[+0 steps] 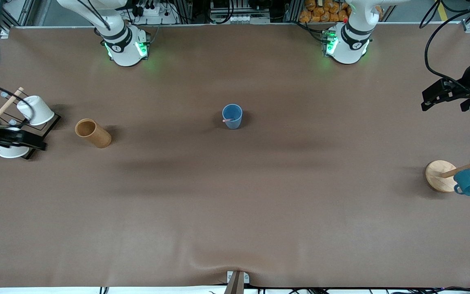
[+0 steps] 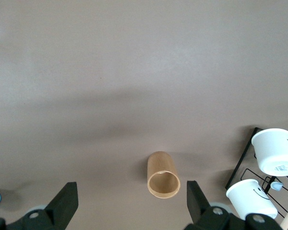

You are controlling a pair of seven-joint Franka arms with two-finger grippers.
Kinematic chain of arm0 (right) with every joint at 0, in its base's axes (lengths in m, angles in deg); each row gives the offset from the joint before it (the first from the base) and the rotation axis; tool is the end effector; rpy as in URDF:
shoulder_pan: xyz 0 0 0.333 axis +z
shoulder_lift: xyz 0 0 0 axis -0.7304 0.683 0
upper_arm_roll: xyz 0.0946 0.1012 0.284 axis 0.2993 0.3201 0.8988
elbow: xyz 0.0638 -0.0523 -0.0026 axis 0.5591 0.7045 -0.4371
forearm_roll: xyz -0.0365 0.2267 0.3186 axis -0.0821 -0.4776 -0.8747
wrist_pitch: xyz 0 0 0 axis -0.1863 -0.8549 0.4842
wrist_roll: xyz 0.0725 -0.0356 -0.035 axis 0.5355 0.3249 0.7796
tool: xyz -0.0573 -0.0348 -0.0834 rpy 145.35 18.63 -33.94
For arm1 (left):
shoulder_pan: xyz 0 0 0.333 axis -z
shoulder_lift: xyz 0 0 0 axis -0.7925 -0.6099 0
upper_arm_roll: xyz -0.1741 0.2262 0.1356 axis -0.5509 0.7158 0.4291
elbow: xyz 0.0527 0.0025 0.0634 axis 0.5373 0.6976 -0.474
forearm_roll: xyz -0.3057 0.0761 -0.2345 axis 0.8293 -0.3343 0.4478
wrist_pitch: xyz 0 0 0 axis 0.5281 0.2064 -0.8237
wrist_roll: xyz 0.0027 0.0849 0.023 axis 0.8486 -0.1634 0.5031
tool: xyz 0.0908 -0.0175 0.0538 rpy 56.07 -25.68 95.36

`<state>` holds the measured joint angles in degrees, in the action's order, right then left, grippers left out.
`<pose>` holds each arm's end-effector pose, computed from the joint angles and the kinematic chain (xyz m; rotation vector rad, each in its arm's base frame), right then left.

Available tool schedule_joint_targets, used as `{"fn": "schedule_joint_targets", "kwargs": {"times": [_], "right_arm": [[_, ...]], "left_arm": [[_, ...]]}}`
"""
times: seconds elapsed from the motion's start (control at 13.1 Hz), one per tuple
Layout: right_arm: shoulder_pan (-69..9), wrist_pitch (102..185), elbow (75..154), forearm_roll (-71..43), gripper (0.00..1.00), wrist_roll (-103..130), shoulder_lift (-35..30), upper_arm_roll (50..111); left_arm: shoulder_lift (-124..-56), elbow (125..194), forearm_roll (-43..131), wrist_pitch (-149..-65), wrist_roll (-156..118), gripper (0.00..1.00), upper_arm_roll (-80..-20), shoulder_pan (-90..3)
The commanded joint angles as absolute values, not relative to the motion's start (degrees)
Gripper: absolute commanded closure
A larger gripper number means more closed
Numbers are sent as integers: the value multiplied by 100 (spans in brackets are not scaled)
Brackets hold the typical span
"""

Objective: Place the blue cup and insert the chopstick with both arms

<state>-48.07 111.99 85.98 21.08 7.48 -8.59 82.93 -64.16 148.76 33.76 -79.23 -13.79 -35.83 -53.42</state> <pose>0.6331 -0.0347 0.5934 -3.1107 0.1356 0.1111 0.5510 -0.0282 0.6361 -3.1178 0.0504 -0.0287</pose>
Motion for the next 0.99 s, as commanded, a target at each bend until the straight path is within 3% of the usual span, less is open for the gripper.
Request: {"fn": "schedule_joint_targets", "kwargs": {"times": [0.0, 0.23, 0.92], "right_arm": [[-5157, 11549, 9552, 1860, 0, 1315, -1630, 8407], [-5185, 12041, 10799, 1860, 0, 1370, -2570, 8398], [-5132, 11920, 10231, 2036, 0, 1379, -2423, 8407]], "left_arm": [[-6222, 15044, 3466, -7893, -1424, 0, -3534, -5268], [-6204, 15105, 3466, -7893, -1425, 0, -3552, -5251], [-6239, 15150, 3475, -7981, -1337, 0, -3561, -5277]]}}
